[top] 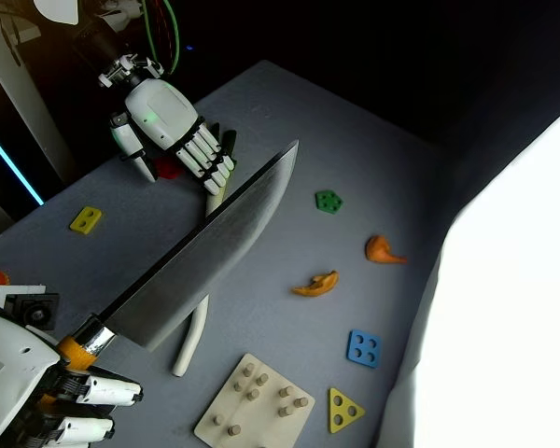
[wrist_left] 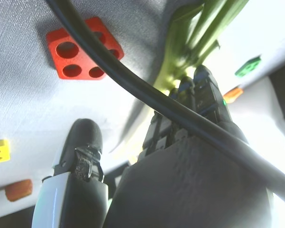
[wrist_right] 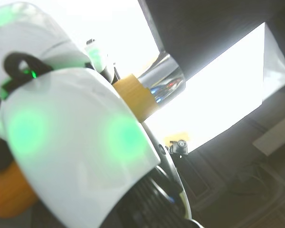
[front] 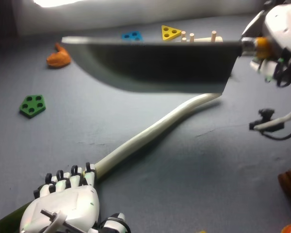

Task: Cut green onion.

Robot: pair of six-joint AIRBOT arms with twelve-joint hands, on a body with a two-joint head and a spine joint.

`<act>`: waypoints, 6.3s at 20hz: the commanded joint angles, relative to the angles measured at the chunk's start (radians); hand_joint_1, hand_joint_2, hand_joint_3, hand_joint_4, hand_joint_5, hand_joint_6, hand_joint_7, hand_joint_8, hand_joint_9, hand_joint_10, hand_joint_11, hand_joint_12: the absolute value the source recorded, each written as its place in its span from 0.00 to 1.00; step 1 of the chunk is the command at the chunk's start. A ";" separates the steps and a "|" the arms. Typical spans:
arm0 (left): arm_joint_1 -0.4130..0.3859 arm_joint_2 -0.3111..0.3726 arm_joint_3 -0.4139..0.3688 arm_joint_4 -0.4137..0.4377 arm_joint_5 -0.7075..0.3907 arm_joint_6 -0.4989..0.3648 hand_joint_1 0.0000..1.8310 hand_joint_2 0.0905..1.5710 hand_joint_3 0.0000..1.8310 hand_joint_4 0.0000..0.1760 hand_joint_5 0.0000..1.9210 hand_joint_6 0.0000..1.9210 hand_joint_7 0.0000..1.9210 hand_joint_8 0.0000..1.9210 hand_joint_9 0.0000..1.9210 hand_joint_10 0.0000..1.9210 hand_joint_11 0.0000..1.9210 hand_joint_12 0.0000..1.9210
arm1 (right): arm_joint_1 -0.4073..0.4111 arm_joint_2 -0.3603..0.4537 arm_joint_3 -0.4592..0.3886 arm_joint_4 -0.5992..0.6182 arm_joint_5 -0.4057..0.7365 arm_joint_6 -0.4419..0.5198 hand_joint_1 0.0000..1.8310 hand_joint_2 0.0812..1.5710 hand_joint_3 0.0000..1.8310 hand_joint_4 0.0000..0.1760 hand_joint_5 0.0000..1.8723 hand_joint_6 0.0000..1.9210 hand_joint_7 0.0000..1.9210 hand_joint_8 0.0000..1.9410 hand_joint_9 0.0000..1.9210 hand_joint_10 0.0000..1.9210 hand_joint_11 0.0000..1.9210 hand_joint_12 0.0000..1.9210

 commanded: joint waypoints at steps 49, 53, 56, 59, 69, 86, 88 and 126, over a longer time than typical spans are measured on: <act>-0.002 -0.007 -0.006 0.050 0.034 0.001 0.14 0.93 0.00 0.00 0.00 0.00 0.00 0.00 0.00 0.00 0.00 0.00 | -0.131 0.006 -0.002 -0.023 0.189 -0.154 0.85 0.70 0.00 1.00 0.63 1.00 0.74 1.00 0.77 1.00 0.80 1.00; -0.005 -0.007 -0.006 0.050 0.034 0.001 0.15 0.93 0.00 0.00 0.00 0.00 0.00 0.00 0.00 0.00 0.00 0.00 | -0.078 0.013 0.009 -0.031 0.210 -0.116 0.85 0.70 0.00 1.00 0.62 1.00 0.74 1.00 0.78 1.00 0.81 1.00; -0.005 -0.007 -0.006 0.050 0.034 0.001 0.13 0.93 0.00 0.00 0.00 0.00 0.00 0.00 0.00 0.00 0.00 0.00 | -0.043 0.041 0.019 -0.127 0.210 -0.061 0.86 0.70 0.00 1.00 0.65 1.00 0.74 1.00 0.78 1.00 0.81 1.00; -0.005 -0.007 -0.006 0.053 0.034 0.001 0.18 0.92 0.00 0.00 0.00 0.00 0.00 0.00 0.00 0.00 0.00 0.00 | 0.000 0.065 0.041 -0.187 0.192 -0.019 0.86 0.70 0.00 1.00 0.66 1.00 0.75 1.00 0.78 1.00 0.81 1.00; -0.029 0.031 0.002 0.075 0.033 0.007 0.18 0.92 0.00 0.00 0.00 0.00 0.00 0.00 0.00 0.00 0.00 0.00 | 0.117 0.009 0.383 -0.414 -0.113 0.329 0.87 0.69 0.00 1.00 0.64 1.00 0.72 1.00 0.76 1.00 0.79 1.00; -0.167 0.178 0.034 0.165 -0.193 0.182 0.16 0.92 0.00 0.00 0.00 0.00 0.00 0.00 0.00 0.00 0.00 0.00 | 0.064 -0.205 0.780 -0.544 -0.124 0.520 0.86 0.71 0.00 1.00 0.61 1.00 0.73 1.00 0.76 1.00 0.79 1.00; -0.198 0.202 0.042 0.164 -0.249 0.242 0.16 0.92 0.00 0.00 0.00 0.00 0.00 0.00 0.00 0.00 0.00 0.00 | 0.061 -0.208 0.785 -0.544 -0.123 0.520 0.85 0.70 0.00 0.99 0.63 1.00 0.73 1.00 0.76 1.00 0.79 1.00; -0.370 0.259 0.070 -0.005 -0.464 0.542 0.18 0.92 0.00 0.00 0.00 0.00 0.00 0.00 0.00 0.00 0.00 0.00 | -0.031 -0.368 0.984 -0.481 -0.069 0.574 0.61 0.81 0.00 0.00 0.33 0.78 0.37 0.80 0.28 0.94 0.24 1.00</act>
